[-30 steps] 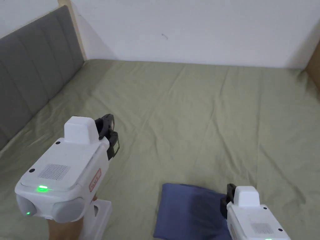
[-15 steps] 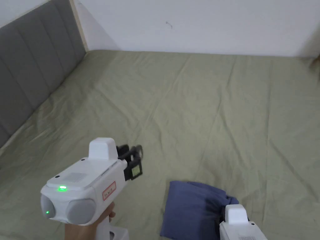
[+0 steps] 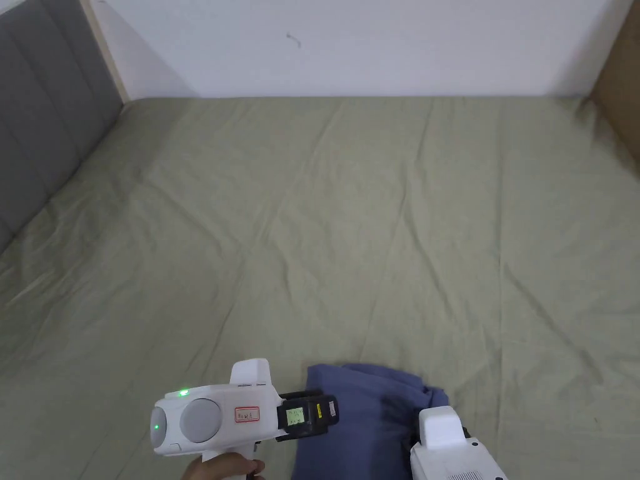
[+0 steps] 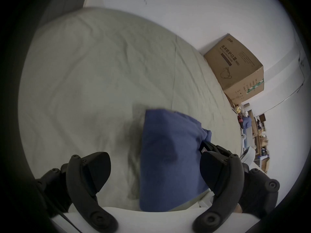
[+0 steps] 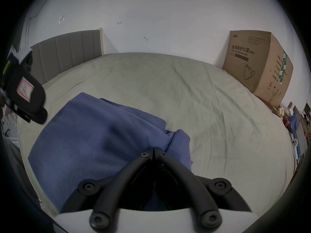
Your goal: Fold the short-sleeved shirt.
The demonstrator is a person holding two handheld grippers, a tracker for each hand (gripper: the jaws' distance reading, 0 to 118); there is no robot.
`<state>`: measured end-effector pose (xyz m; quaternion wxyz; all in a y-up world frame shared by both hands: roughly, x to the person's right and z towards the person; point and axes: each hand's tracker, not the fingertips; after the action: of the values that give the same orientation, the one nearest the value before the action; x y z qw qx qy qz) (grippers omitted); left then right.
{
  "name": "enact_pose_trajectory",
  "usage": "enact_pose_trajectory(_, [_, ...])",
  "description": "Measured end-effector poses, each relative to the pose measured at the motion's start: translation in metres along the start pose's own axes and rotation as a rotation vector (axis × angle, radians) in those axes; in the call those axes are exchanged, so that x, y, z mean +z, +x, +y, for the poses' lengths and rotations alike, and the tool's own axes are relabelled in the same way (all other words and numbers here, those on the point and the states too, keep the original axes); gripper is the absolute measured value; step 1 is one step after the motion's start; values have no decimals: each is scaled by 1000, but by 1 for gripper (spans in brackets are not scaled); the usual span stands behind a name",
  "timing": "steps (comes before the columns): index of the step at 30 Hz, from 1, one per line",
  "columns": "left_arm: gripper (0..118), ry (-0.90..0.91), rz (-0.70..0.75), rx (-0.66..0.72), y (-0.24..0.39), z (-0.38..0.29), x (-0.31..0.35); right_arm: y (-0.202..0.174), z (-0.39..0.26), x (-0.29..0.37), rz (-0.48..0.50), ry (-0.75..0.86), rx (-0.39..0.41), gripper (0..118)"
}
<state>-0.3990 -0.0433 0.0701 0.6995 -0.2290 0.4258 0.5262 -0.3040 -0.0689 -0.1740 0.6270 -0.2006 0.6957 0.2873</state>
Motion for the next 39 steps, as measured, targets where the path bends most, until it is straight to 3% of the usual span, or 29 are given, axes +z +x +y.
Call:
enact_pose_trajectory(2, [100,-16,-19,10,-3,0,-8,1,1,1,5,0,-8,1])
enact_pose_trajectory(5, [62,-65,-102,34,-8,-2,-18,6,-3,-4,12,-3,-17,1])
enact_pose_trajectory(8, [44,-65,-90,36,-12,-3,-20,7,-3,-4,15,-4,-22,1])
enact_pose_trajectory(10, [25,-78,-128,59,-15,-2,-21,8,-3,-4,20,-3,-21,1])
enact_pose_trajectory(11, [23,-78,-146,75,-15,-2,-20,11,-3,-5,26,-3,-17,1])
enact_pose_trajectory(17, [18,-46,-111,12,-2,0,-8,29,12,2,91,-26,-23,1])
enact_pose_trajectory(23, [17,6,-45,-81,-17,32,30,44,37,33,84,84,-2,1])
enact_pose_trajectory(27, [17,32,46,-92,-54,61,68,45,47,43,70,143,64,1])
enact_pose_trajectory(32, [17,78,200,-81,-126,101,121,36,58,44,82,174,72,1])
enact_pose_trajectory(39, [17,109,405,-68,-221,134,191,19,81,31,102,209,-13,1])
